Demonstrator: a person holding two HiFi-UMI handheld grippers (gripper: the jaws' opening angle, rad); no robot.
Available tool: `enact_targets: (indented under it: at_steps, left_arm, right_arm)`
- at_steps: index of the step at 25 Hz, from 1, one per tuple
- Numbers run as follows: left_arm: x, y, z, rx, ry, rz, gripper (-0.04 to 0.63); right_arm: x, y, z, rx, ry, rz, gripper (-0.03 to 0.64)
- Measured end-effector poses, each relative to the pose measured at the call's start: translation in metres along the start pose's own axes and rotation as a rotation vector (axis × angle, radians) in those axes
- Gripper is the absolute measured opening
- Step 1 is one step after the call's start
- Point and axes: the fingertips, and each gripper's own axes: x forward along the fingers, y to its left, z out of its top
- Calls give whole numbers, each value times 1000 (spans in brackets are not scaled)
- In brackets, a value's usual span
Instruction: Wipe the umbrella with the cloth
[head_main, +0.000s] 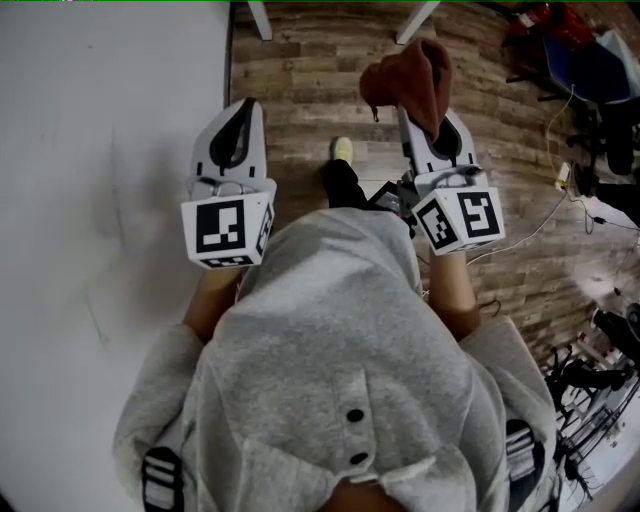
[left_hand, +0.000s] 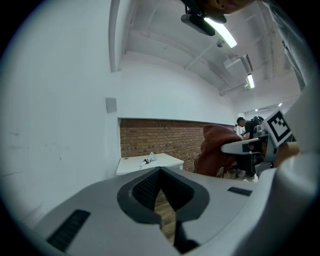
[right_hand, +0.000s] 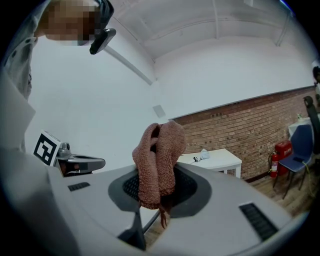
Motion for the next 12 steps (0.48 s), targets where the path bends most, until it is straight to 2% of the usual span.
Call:
enact_targets:
  at_steps: [6, 12]
  left_arm:
    - [58, 1, -7, -9, 25, -6, 15]
    - [138, 12, 14, 1, 55, 4, 15]
  right_arm:
    - [38, -39, -3, -4, 14, 8, 94]
    - [101, -93, 15, -14, 30, 24, 94]
